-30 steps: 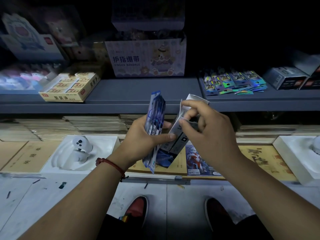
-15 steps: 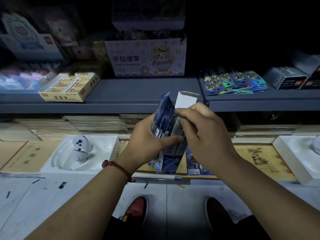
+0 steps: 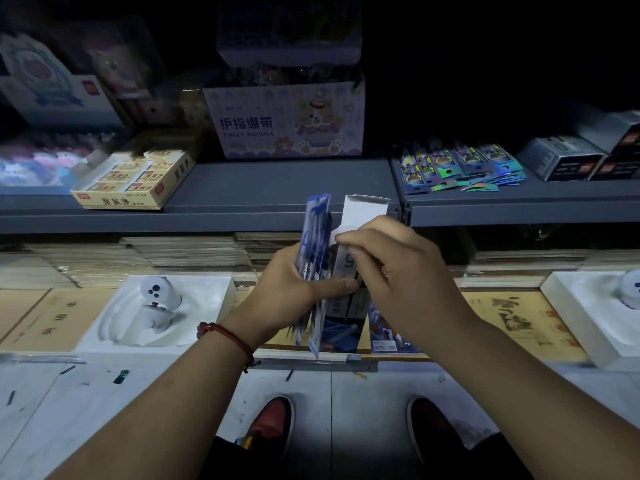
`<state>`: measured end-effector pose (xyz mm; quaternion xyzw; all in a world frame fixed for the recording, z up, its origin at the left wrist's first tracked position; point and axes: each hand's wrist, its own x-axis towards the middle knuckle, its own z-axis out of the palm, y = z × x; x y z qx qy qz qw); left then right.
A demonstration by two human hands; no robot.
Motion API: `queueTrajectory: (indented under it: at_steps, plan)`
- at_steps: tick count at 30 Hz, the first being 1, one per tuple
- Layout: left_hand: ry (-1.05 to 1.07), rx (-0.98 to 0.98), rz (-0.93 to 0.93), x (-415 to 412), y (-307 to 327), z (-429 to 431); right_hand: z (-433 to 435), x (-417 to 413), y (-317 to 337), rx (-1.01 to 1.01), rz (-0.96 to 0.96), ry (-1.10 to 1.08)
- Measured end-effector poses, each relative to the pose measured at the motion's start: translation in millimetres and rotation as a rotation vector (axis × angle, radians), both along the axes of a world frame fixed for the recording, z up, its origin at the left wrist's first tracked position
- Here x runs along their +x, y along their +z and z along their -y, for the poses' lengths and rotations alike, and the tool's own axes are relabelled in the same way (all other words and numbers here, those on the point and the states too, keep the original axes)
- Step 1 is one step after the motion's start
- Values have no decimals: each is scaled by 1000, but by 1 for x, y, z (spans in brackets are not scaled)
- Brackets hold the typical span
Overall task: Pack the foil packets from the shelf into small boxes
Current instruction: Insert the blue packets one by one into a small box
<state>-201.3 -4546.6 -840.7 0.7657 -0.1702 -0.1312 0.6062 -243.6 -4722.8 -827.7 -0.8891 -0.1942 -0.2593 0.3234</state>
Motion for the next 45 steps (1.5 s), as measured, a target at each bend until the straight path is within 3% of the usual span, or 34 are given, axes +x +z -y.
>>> queueTrajectory:
  at_steps: [3, 15, 30, 41, 45]
  plan:
    - [8, -15, -37, 1, 1, 0, 0, -1, 1, 56, 27, 5]
    - [26, 101, 100, 0, -1, 1, -4, -6, 2, 41, 31, 7]
    - [-35, 293, 268, -1, -7, 3, -9, -9, 13, 72, 70, -166]
    - [-34, 389, 353, 3, -10, 0, -6, -12, 19, -36, 1, -257]
    - [-36, 444, 393, 5, -14, 0, -8, -13, 19, -35, -105, -314]
